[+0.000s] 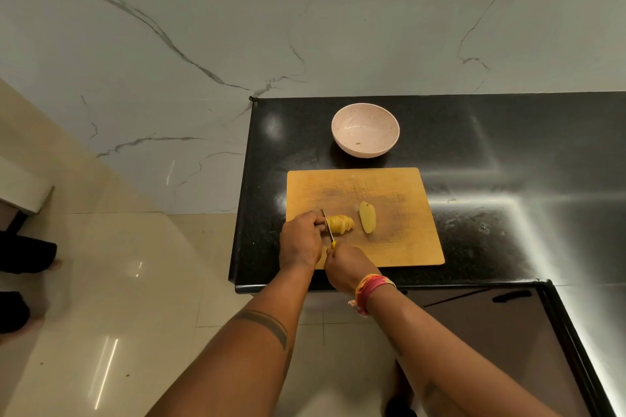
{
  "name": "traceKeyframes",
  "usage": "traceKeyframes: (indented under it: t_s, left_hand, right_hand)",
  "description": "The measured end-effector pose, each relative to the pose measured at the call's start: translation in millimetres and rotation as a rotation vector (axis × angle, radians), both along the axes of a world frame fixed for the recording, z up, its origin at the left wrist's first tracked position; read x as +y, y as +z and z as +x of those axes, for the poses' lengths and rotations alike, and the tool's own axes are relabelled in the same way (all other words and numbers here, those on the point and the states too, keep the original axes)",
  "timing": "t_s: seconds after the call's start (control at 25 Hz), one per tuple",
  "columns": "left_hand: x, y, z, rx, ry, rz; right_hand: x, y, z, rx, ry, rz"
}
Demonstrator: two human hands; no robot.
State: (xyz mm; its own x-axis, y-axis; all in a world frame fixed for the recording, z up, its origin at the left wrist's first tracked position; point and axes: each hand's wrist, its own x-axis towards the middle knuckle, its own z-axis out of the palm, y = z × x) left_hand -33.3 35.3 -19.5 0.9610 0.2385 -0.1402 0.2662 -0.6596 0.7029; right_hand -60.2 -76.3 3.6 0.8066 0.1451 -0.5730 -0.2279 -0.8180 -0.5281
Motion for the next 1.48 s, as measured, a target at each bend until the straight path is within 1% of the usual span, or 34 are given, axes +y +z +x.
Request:
traceKeyframes:
  t_s: [0.2,0.36,0.56,0.64,0.8,0.96,1.08,1.28,1.36,1.48]
  left_hand:
    - [-2,-1,-1,-0.031,-0.002,0.010]
    - [-3,-3,-2,-0.023,0.017,0.030]
    - [-3,-2,-3,-0.034,-0.003,0.067]
    - [-4,-1,-4,-0.039,-0.029,0.074]
    - [-6,-2,-3,-0.038,-0.059,0.029]
    - [-10,-3,-3,-0.020,-0.138,0.119]
    - [-4,-4,1,0.000,-0.169,0.150]
    - [-3,-4,-1,0.014,-0.126,0.114]
    - [-11,-3,-2,0.034,-0.106,0.177]
    - [-10,-2,3,0.039,-0.152,0.244]
  right_hand:
    - [2,-4,8,-0.011,-0.009,0.040]
    - [-9,-12,-21,0.023,-0.014,-0.043]
    - [-28,-18,-51,0.008,-0.016,-0.061]
    - [-33,-17,-50,-0.005,-0.041,-0.041]
    - [-33,-14,-37,-0.039,-0.108,-0.020]
    - [-32,-15,-31,-0.024,-0.130,-0.007]
    - [-35,-17,-37,-0.012,-0.147,0.036]
    - [-34,-14,-37,-0.118,-0.123,0.030]
    - [-33,-12,-34,-0.138,-0.107,0.002]
    - [-33,-12,-33,-0.138,-0.077,-0.046]
